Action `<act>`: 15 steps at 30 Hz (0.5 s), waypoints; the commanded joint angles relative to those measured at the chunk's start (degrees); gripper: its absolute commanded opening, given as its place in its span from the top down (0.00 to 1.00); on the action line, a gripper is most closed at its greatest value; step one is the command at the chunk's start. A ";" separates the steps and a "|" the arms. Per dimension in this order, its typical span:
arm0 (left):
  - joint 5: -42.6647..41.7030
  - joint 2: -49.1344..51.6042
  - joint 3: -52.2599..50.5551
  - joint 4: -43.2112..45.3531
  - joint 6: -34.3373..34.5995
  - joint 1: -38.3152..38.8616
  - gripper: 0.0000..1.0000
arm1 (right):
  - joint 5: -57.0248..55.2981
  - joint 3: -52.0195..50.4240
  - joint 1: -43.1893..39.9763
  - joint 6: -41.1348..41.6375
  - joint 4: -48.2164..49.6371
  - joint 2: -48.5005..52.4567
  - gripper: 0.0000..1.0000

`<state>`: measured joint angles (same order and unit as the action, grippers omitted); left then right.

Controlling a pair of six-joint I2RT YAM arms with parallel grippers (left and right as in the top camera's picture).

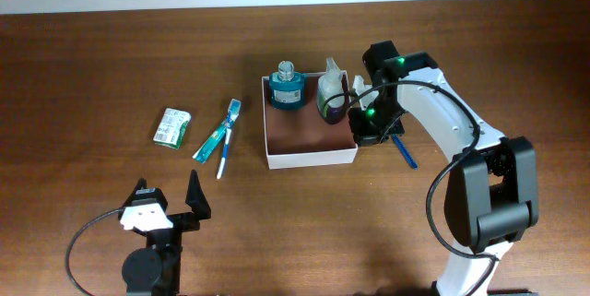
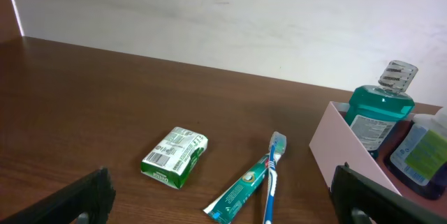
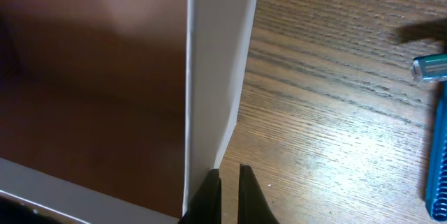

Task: Pack container
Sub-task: 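Withdraw the right gripper from the box toward the blue razor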

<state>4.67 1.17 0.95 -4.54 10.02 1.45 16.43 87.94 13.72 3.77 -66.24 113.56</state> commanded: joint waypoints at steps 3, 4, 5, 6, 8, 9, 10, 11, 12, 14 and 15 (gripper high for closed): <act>-0.61 -0.44 -0.42 0.15 -1.11 -0.17 0.01 | 8.81 -0.42 0.50 -5.14 -0.35 0.15 0.96; -0.61 -0.44 -0.42 0.15 -1.11 -0.17 0.01 | 8.85 -0.42 0.46 -5.07 -0.33 0.15 0.96; -0.61 -0.44 -0.42 0.15 -1.11 -0.17 0.01 | 8.59 -0.42 0.46 -5.07 -0.33 0.15 0.96; -0.61 -0.44 -0.42 0.15 -1.11 -0.17 0.01 | 8.17 -0.42 0.44 -5.07 -0.33 0.15 0.96; -0.61 -0.44 -0.42 0.15 -1.11 -0.17 0.01 | 6.19 -0.42 0.33 -5.07 -0.35 0.15 0.96; -0.61 -0.44 -0.42 0.15 -1.11 -0.17 0.01 | 4.96 -0.39 0.15 -5.07 -0.39 0.15 0.96; -0.61 -0.44 -0.42 0.15 -1.11 -0.17 0.01 | 3.69 -0.42 -0.09 -5.05 -0.57 0.15 0.96; -0.61 -0.44 -0.42 0.15 -1.11 -0.17 0.01 | 2.78 -0.39 -0.37 -5.07 -0.72 0.15 0.96; -0.61 -0.44 -0.42 0.15 -1.11 -0.17 0.01 | 1.62 -0.39 -0.76 -5.07 -0.90 0.15 0.96; -0.61 -0.44 -0.42 0.15 -1.11 -0.17 0.01 | -0.90 -0.39 -1.81 -5.11 -1.18 0.15 0.96; -0.61 -0.44 -0.42 0.15 -1.11 -0.17 0.01 | -1.99 -0.39 -2.38 -5.33 -1.29 0.15 0.96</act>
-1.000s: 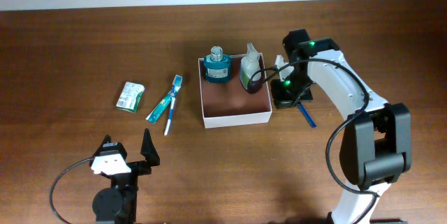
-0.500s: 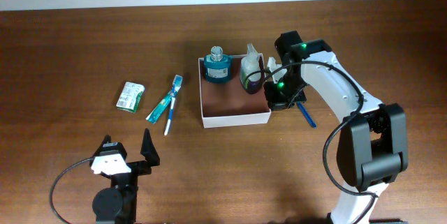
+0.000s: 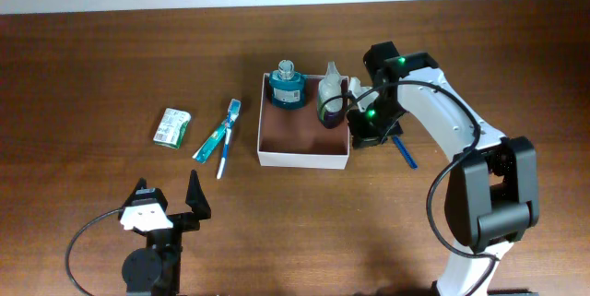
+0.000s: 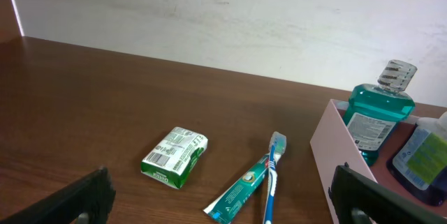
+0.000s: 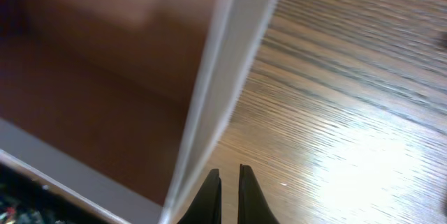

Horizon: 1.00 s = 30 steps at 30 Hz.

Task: Pack container
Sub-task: 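Withdraw the right gripper from the box toward the blue razor, then lower the right gripper onto the blue razor handle and grasp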

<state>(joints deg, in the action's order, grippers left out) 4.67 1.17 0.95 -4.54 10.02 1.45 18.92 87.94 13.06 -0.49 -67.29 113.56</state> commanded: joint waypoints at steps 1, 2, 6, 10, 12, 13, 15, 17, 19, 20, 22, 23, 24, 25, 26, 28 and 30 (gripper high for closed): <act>-0.61 -0.44 -0.42 0.15 -1.11 -0.17 0.01 | -4.96 -0.39 -2.38 -2.01 -0.44 0.15 0.96; -0.61 -0.44 -0.42 0.15 -1.11 -0.17 0.01 | -5.14 -0.39 -3.06 -3.28 -0.74 0.15 0.96; -0.61 -0.44 -0.42 0.15 -1.11 -0.17 0.01 | -6.16 -0.39 -5.90 -5.44 -1.33 0.15 0.96; -0.61 -0.44 -0.42 0.15 -1.11 -0.17 0.01 | -8.50 -0.39 -8.22 -8.11 -1.22 0.15 0.94; -0.61 -0.44 -0.42 0.15 -1.11 -0.17 0.01 | -10.23 -0.39 -9.03 -8.11 -0.96 0.15 0.92; -0.61 -0.44 -0.42 0.15 -1.11 -0.17 0.01 | -10.71 -0.39 -9.11 -8.13 -0.79 0.15 0.91; -0.61 -0.44 -0.42 0.15 -1.11 -0.17 0.01 | -11.08 -0.42 -9.35 -9.97 -0.57 0.15 0.90; -0.61 -0.44 -0.42 0.15 -1.11 -0.17 0.01 | -11.13 -0.42 -9.38 -12.17 -0.55 0.15 0.85; -0.61 -0.44 -0.42 0.15 -1.11 -0.17 0.01 | -11.28 -0.42 -9.38 -14.38 -0.35 0.15 0.80; -0.61 -0.44 -0.42 0.15 -1.11 -0.17 0.01 | -11.37 -0.42 -9.38 -15.19 -0.15 0.15 0.79; -0.61 -0.44 -0.42 0.15 -1.11 -0.17 0.01 | -12.26 -0.42 -9.38 -16.06 0.33 0.15 0.73; -0.61 -0.44 -0.42 0.15 -1.11 -0.17 0.01 | -13.05 -0.42 -9.38 -16.04 0.63 0.15 0.71; -0.61 -0.44 -0.42 0.15 -1.11 -0.17 0.01 | -14.08 -0.42 -9.40 -16.04 0.81 0.15 0.71; -0.61 -0.44 -0.42 0.15 -1.11 -0.17 0.01 | -15.23 -0.42 -9.38 -16.04 0.90 0.17 0.70; -0.61 -0.44 -0.42 0.15 -1.11 -0.17 0.01 | -16.22 -0.44 -9.38 -16.04 0.92 0.17 0.70; -0.61 -0.44 -0.42 0.15 -1.11 -0.17 0.01 | -17.64 -0.66 -9.40 -16.04 1.18 0.17 0.69; -0.61 -0.44 -0.42 0.15 -1.11 -0.17 0.01 | -17.79 -1.18 -9.38 -16.04 1.84 0.17 0.69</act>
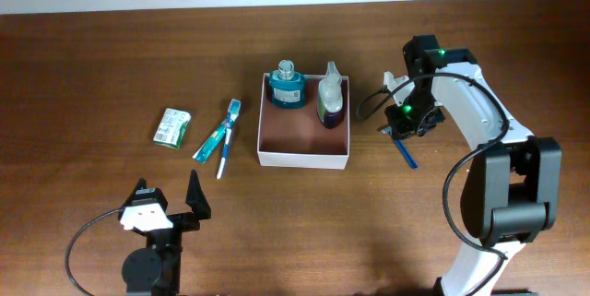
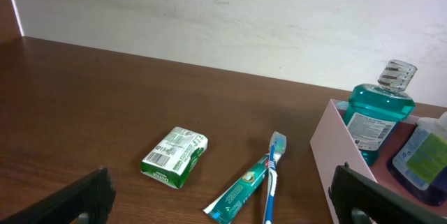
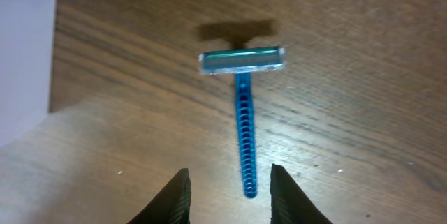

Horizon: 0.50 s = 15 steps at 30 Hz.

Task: Pack container
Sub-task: 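Lower the right gripper onto the blue razor handle and grasp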

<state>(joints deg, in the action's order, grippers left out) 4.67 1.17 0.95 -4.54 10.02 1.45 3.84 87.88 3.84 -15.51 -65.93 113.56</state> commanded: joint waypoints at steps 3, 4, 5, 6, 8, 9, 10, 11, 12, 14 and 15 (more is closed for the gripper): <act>-0.61 -0.44 -0.42 0.15 -1.11 -0.17 0.01 | -3.15 -2.95 -0.15 -1.03 1.88 0.17 0.69; -0.61 -0.44 -0.42 0.15 -1.11 -0.17 0.01 | -3.28 -3.43 -0.17 -1.03 2.29 0.17 0.69; -0.61 -0.44 -0.42 0.15 -1.11 -0.17 0.01 | -3.30 -4.17 -0.17 -1.05 2.93 0.17 0.69; -0.61 -0.44 -0.42 0.15 -1.11 -0.17 0.01 | -3.34 -4.94 -0.17 -1.05 3.74 0.17 0.69; -0.61 -0.44 -0.42 0.15 -1.11 -0.17 0.01 | -4.07 -6.45 -0.17 -1.01 5.44 0.17 0.67; -0.61 -0.44 -0.42 0.15 -1.11 -0.17 0.01 | -4.59 -7.06 -0.17 -1.01 6.14 0.17 0.67; -0.61 -0.44 -0.42 0.15 -1.11 -0.17 0.01 | -5.14 -7.91 -0.17 -1.01 7.02 0.17 0.67; -0.61 -0.44 -0.42 0.15 -1.11 -0.17 0.01 | -5.51 -8.46 -0.17 -0.98 7.63 0.17 0.67; -0.61 -0.44 -0.42 0.15 -1.11 -0.17 0.00 | -5.84 -9.11 -0.17 -0.96 8.41 0.17 0.67; -0.61 -0.44 -0.42 0.15 -1.11 -0.17 0.01 | -5.84 -10.08 -0.17 -0.94 9.73 0.17 0.67; -0.61 -0.44 -0.42 0.15 -1.11 -0.17 0.01 | -5.86 -10.71 -0.17 -0.66 10.54 0.17 0.67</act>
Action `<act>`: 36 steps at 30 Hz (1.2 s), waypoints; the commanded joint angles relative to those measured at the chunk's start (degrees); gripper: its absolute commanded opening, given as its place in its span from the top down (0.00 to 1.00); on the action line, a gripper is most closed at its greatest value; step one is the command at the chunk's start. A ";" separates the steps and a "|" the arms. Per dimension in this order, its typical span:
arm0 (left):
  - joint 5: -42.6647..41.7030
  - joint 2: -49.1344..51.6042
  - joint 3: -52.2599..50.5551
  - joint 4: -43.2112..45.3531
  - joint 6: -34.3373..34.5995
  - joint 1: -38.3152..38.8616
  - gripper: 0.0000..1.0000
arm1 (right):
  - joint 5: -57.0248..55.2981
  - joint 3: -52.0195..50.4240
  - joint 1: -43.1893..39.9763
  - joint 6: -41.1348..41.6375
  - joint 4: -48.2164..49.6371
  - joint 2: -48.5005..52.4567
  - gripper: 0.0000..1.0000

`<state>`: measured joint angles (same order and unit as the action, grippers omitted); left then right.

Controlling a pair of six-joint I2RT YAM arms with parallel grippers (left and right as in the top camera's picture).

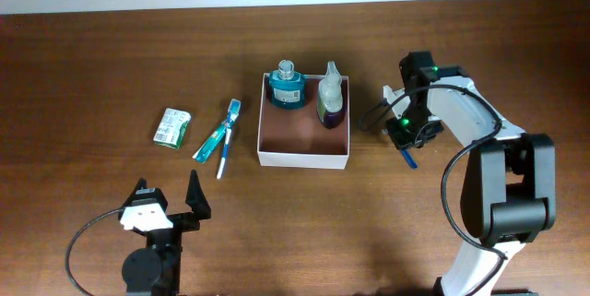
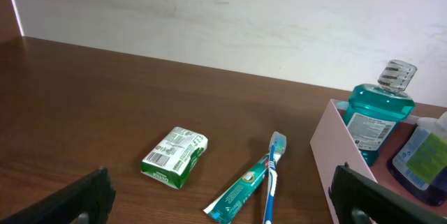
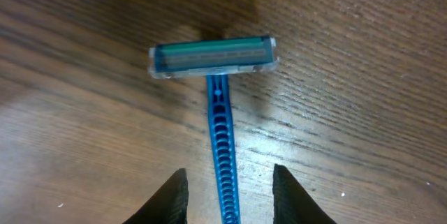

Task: Pack container
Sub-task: 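Lower the right gripper onto the blue razor handle and grasp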

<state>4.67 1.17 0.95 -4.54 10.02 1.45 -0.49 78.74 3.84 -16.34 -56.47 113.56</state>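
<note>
A white box (image 1: 303,153) with a brown floor stands mid-table, holding a teal mouthwash bottle (image 1: 287,87) and a clear bottle (image 1: 331,100) at its far end. A blue razor (image 3: 222,112) lies on the wood right of the box. My right gripper (image 3: 227,196) is open, low over the razor, its fingers either side of the handle. Left of the box lie a toothbrush (image 1: 227,135), a toothpaste tube (image 1: 211,141) and a green soap packet (image 1: 171,127). My left gripper (image 2: 220,196) rests open near the front edge.
The box's near half shows its bare brown floor (image 1: 304,135). The right arm (image 1: 470,121) arcs over the table's right side. A pale wall (image 2: 223,15) bounds the far edge of the table.
My right gripper has dropped closer to the razor, its open fingers now straddling the handle. The box and the left arm have not moved.
My right gripper was shut on the box's right wall. The box then stood shifted left. Later the gripper was open above the razor right of the box, and now it sits lower around the razor's handle.
</note>
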 commanded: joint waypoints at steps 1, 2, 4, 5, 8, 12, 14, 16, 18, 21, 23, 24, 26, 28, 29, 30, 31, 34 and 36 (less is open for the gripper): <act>-0.61 -0.44 -0.42 0.15 -1.11 -0.17 0.01 | -1.51 -2.25 -0.17 0.28 1.88 0.17 0.67; -0.61 -0.44 -0.42 0.15 -1.11 -0.17 0.01 | -1.51 -2.91 -0.17 0.28 2.62 0.17 0.67; -0.61 -0.44 -0.42 0.15 -1.11 -0.17 0.01 | -1.53 -4.13 -0.17 0.28 3.93 0.17 0.67; -0.61 -0.44 -0.42 0.15 -1.11 -0.17 0.01 | -1.53 -4.66 -0.17 0.28 4.48 0.17 0.67; -0.61 -0.44 -0.42 0.15 -1.11 -0.17 0.01 | -1.53 -5.79 -0.17 0.28 5.79 0.17 0.67; -0.61 -0.44 -0.42 0.15 -1.11 -0.17 0.01 | -1.53 -6.75 -0.17 0.28 7.21 0.17 0.68; -0.61 -0.44 -0.42 0.15 -1.11 -0.17 0.01 | -1.53 -6.97 -0.17 0.28 7.61 0.17 0.73; -0.61 -0.44 -0.42 0.15 -1.11 -0.17 0.01 | -1.53 -6.97 -0.17 0.28 7.69 0.17 0.79; -0.61 -0.44 -0.42 0.15 -1.11 -0.17 0.01 | -1.53 -6.97 -0.17 0.28 7.67 0.17 0.83; -0.61 -0.44 -0.42 0.15 -1.11 -0.17 0.01 | -1.51 -6.97 -0.15 0.35 7.63 0.17 0.88; -0.61 -0.44 -0.42 0.15 -1.11 -0.17 0.01 | -1.51 -6.97 -0.17 1.01 7.63 0.17 0.91; -0.61 -0.44 -0.42 0.15 -1.14 -0.17 0.01 | -1.53 -6.97 -0.17 1.84 7.63 0.17 0.93; -0.61 -0.44 -0.42 0.15 -1.11 -0.17 0.00 | -1.49 -6.95 -0.15 2.49 7.65 0.17 0.96; -0.61 -0.44 -0.42 0.15 -1.11 -0.17 0.01 | -1.53 -6.95 -0.15 3.04 7.65 0.17 0.96; -0.61 -0.44 -0.42 0.15 -1.11 -0.17 0.01 | -1.51 -6.95 -0.15 3.15 7.65 0.17 0.96; -0.61 -0.44 -0.42 0.15 -1.11 -0.17 0.01 | -1.53 -6.91 -0.15 3.15 7.67 0.17 0.96; -0.61 -0.44 -0.42 0.15 -1.11 -0.17 0.01 | -1.53 -6.73 -0.15 3.15 7.65 0.15 0.96; -0.61 -0.44 -0.42 0.15 -1.11 -0.17 0.01 | -1.51 -5.11 -0.15 4.00 6.75 0.15 0.96; -0.61 -0.44 -0.42 0.15 -1.14 -0.17 0.01 | -1.49 -2.91 -0.13 6.36 5.18 0.13 0.96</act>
<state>4.67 1.17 0.95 -4.54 10.02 1.45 -2.76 73.73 3.84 -13.15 -50.19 113.43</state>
